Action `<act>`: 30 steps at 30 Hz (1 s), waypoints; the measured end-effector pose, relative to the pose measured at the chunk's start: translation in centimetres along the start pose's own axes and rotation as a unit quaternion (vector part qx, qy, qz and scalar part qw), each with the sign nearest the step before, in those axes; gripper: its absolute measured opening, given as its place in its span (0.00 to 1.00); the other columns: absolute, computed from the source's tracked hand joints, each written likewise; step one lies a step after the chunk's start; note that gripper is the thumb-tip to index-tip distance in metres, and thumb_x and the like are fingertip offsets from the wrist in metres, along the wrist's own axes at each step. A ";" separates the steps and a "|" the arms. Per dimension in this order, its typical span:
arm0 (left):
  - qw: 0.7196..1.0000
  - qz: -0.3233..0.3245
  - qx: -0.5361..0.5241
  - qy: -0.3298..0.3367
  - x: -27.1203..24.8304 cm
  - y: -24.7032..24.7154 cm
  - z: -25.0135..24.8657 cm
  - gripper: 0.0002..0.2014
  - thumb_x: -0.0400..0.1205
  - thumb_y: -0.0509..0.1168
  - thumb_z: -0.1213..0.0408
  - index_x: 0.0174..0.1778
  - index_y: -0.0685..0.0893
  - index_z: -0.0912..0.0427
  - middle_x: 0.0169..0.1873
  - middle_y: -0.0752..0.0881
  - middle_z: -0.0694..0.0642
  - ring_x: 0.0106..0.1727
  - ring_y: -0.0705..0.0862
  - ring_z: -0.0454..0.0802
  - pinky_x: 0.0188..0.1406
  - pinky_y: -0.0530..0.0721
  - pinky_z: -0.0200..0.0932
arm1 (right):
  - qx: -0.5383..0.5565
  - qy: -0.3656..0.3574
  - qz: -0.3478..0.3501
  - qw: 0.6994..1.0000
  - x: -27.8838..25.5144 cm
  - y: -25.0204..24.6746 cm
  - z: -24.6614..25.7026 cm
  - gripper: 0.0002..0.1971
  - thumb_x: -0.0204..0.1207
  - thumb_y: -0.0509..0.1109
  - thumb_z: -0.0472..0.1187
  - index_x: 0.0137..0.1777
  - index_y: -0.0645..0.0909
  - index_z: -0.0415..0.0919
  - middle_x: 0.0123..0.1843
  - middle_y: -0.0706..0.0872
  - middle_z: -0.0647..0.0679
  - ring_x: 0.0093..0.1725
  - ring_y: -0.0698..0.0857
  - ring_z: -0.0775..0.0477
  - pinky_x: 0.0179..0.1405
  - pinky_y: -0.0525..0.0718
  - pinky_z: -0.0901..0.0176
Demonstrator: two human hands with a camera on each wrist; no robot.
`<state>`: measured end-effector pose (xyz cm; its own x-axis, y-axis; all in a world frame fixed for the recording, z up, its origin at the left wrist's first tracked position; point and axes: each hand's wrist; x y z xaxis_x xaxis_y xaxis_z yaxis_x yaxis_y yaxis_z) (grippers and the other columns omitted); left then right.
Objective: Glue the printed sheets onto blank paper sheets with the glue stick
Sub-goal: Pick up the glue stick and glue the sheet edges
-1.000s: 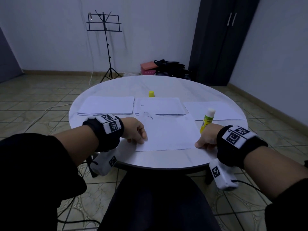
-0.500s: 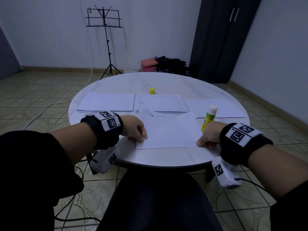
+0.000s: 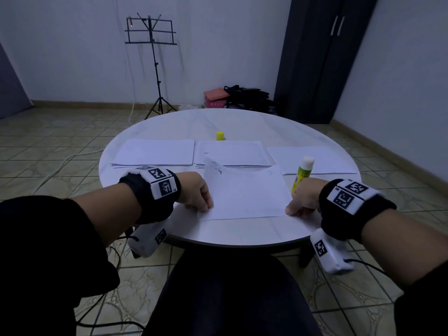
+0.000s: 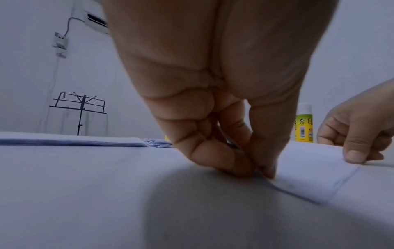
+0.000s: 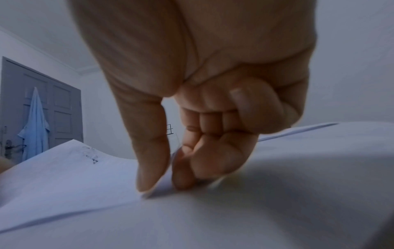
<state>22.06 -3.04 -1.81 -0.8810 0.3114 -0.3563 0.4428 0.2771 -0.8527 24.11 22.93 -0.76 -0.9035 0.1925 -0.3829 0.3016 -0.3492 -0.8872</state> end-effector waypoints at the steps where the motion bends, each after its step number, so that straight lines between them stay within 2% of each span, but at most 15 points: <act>1: 1.000 0.001 0.001 -0.002 -0.1 -0.1 0.0 0.07 0.76 0.72 0.65 0.49 0.90 0.54 0.18 0.81 0.38 0.26 0.78 0.42 0.24 0.75 0.22 | 0.001 -0.008 0.003 1.000 0.1 -0.1 -0.1 0.14 0.67 0.80 0.41 0.30 0.77 0.40 0.34 0.86 0.45 0.30 0.82 0.48 0.29 0.74 0.63; 4: 1.000 0.010 -0.004 -0.009 -0.2 -0.1 -0.1 0.09 0.74 0.74 0.64 0.49 0.90 0.53 0.18 0.82 0.39 0.25 0.78 0.42 0.25 0.76 0.25 | 0.000 -0.024 0.002 1.000 0.6 -0.2 -0.3 0.15 0.66 0.79 0.40 0.27 0.75 0.41 0.32 0.85 0.45 0.31 0.82 0.46 0.33 0.75 0.62; 6: 1.000 0.009 -0.006 -0.012 -0.3 -0.1 -0.2 0.10 0.72 0.76 0.65 0.48 0.89 0.53 0.19 0.81 0.39 0.23 0.78 0.40 0.24 0.77 0.27 | -0.006 -0.026 -0.003 1.000 0.8 -0.2 -0.4 0.13 0.66 0.79 0.40 0.28 0.77 0.40 0.34 0.87 0.44 0.33 0.84 0.44 0.40 0.80 0.59; 8: 1.000 0.010 -0.005 -0.013 -0.3 0.0 -0.2 0.11 0.72 0.76 0.66 0.50 0.89 0.54 0.18 0.81 0.38 0.24 0.78 0.41 0.24 0.76 0.27 | -0.011 -0.030 0.001 1.000 0.9 -0.3 -0.5 0.12 0.66 0.78 0.40 0.28 0.79 0.40 0.37 0.89 0.43 0.34 0.84 0.44 0.43 0.81 0.58; 12: 1.000 0.012 0.001 -0.017 -0.4 0.0 -0.2 0.11 0.72 0.77 0.65 0.49 0.89 0.52 0.17 0.81 0.38 0.25 0.77 0.44 0.22 0.75 0.26 | -0.012 -0.034 0.008 0.999 0.6 -0.3 -0.5 0.15 0.67 0.77 0.37 0.23 0.78 0.41 0.35 0.87 0.43 0.32 0.83 0.44 0.41 0.78 0.60; 17: 1.000 0.011 0.013 -0.016 -0.4 -0.1 -0.2 0.10 0.73 0.76 0.64 0.47 0.88 0.49 0.24 0.82 0.41 0.23 0.76 0.42 0.22 0.74 0.24 | -0.030 -0.038 0.011 0.999 0.7 -0.2 -0.5 0.17 0.67 0.78 0.38 0.20 0.76 0.42 0.32 0.85 0.44 0.30 0.82 0.46 0.40 0.77 0.61; 21: 1.000 0.011 0.017 -0.017 -0.2 -0.1 -0.1 0.10 0.73 0.76 0.64 0.49 0.88 0.49 0.25 0.82 0.42 0.23 0.76 0.41 0.21 0.73 0.24 | -0.049 -0.035 0.001 0.998 0.6 -0.2 -0.5 0.17 0.65 0.78 0.38 0.20 0.76 0.42 0.26 0.81 0.47 0.27 0.79 0.48 0.31 0.74 0.63; 26: 1.000 0.012 0.013 -0.016 0.1 0.0 0.1 0.10 0.73 0.76 0.64 0.46 0.86 0.48 0.24 0.82 0.43 0.23 0.76 0.42 0.21 0.73 0.25 | -0.063 -0.031 0.000 0.998 0.6 -0.2 -0.2 0.17 0.65 0.78 0.36 0.21 0.75 0.41 0.28 0.81 0.46 0.29 0.79 0.48 0.30 0.73 0.64; 28: 1.000 0.015 0.013 -0.017 0.2 0.0 0.2 0.10 0.73 0.76 0.65 0.47 0.86 0.49 0.24 0.82 0.43 0.23 0.76 0.43 0.22 0.74 0.25 | -0.088 -0.027 -0.005 0.996 0.5 -0.1 0.2 0.17 0.68 0.78 0.39 0.24 0.73 0.40 0.26 0.78 0.48 0.28 0.77 0.50 0.26 0.71 0.64; 30: 1.000 0.019 0.014 -0.018 0.3 0.1 0.2 0.10 0.73 0.76 0.65 0.48 0.86 0.51 0.25 0.82 0.44 0.22 0.76 0.42 0.22 0.74 0.26 | -0.147 -0.026 -0.016 0.989 0.3 0.0 0.6 0.18 0.72 0.75 0.46 0.28 0.72 0.40 0.29 0.76 0.49 0.33 0.78 0.50 0.26 0.70 0.65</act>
<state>21.77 -3.12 -2.12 -0.8697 0.2881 -0.4009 0.4708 0.2398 -0.8490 23.68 22.41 -0.70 -0.9261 0.1486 -0.3468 0.3416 -0.0599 -0.9379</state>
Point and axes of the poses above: each hand's wrist, its own x-axis towards the middle knuckle, its own y-axis out of the palm, z = x × y
